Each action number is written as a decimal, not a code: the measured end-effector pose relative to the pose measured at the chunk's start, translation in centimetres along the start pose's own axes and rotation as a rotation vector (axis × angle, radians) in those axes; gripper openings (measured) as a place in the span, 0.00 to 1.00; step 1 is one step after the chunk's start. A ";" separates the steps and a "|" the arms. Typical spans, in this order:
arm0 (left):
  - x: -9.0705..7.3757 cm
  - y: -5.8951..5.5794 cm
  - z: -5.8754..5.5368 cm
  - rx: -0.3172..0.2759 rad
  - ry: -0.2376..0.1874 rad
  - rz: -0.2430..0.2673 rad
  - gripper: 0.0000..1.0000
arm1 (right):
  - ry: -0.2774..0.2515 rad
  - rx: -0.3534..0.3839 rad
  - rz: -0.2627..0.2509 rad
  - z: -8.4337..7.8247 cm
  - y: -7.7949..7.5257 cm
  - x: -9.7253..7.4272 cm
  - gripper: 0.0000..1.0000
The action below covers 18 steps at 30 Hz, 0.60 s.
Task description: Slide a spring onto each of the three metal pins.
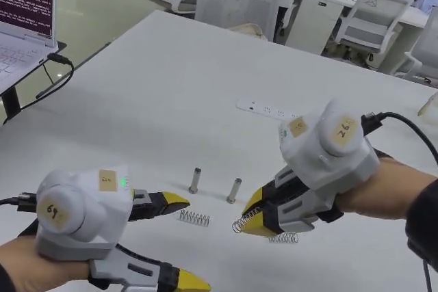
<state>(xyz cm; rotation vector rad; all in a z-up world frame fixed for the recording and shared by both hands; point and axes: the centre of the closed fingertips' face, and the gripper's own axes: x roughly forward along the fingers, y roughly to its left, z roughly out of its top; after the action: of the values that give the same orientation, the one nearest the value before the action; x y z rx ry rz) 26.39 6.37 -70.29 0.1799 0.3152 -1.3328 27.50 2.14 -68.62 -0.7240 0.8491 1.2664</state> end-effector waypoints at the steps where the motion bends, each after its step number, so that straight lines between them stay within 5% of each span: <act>1: -0.1 0.0 -0.1 -0.004 -0.001 0.004 0.72 | 0.003 -0.001 -0.001 -0.1 -0.1 -0.1 0.08; 10: -0.5 0.2 -0.5 -0.035 -0.014 0.027 0.81 | 0.053 -0.016 -0.010 -0.4 -1.8 -1.0 0.08; 18: -0.7 0.3 -0.8 -0.037 -0.009 0.038 0.79 | 0.091 -0.032 -0.021 -0.5 -3.6 -1.7 0.08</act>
<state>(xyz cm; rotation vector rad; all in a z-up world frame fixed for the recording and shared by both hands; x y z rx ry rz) 26.47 7.35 -70.87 0.1483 0.3276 -1.2893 30.89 0.31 -67.40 -0.8195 0.8949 1.2377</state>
